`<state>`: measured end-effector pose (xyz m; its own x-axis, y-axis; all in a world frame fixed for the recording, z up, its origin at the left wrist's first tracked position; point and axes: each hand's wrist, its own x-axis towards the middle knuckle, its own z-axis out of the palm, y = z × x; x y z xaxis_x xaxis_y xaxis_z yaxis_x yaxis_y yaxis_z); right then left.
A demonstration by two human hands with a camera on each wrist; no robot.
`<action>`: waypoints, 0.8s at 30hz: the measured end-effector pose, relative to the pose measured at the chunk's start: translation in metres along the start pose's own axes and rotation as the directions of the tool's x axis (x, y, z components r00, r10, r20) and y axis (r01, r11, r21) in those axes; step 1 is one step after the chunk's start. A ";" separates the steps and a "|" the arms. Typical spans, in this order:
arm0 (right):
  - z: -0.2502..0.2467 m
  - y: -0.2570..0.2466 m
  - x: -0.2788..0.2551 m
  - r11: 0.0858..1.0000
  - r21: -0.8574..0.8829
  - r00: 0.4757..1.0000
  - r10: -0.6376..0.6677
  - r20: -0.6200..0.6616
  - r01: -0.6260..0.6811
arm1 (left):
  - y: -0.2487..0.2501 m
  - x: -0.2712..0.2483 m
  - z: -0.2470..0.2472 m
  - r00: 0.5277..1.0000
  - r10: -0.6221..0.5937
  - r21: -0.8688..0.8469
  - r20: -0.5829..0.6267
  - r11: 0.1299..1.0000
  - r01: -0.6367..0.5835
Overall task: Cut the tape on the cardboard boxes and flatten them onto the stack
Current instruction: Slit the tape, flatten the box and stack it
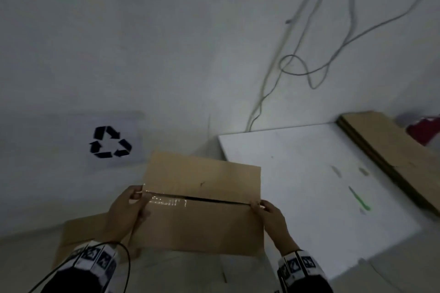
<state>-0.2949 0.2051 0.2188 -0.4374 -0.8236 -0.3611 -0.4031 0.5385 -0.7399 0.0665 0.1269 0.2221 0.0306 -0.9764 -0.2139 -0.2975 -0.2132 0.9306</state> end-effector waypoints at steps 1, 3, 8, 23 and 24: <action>-0.022 0.011 0.004 1.000 -0.005 0.999 -0.018 -0.026 0.018 | 0.011 -0.002 0.022 1.000 0.015 -0.035 -0.001 0.999 -0.016; -0.068 0.027 0.009 0.999 -0.003 0.995 -0.051 -0.081 0.051 | 0.037 -0.007 0.066 0.999 0.041 -0.094 0.035 0.995 -0.038; -0.158 0.056 0.018 0.926 0.366 0.982 -0.026 -0.187 0.094 | 0.116 -0.019 0.154 0.964 -0.013 -0.325 0.265 0.940 0.102; -0.182 0.165 0.026 0.311 0.950 0.869 0.457 -0.188 0.042 | 0.086 -0.007 0.274 0.790 -0.114 -0.453 0.603 0.766 0.456; -0.178 0.170 0.025 0.351 0.936 0.859 0.477 -0.188 0.011 | 0.074 -0.009 0.278 0.804 -0.140 -0.438 0.578 0.778 0.450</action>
<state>-0.5177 0.3077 0.1853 -0.7192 -0.4170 -0.5558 0.6066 0.0135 -0.7949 -0.2213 0.1292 0.2103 -0.4851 -0.7351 -0.4736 0.2007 -0.6208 0.7579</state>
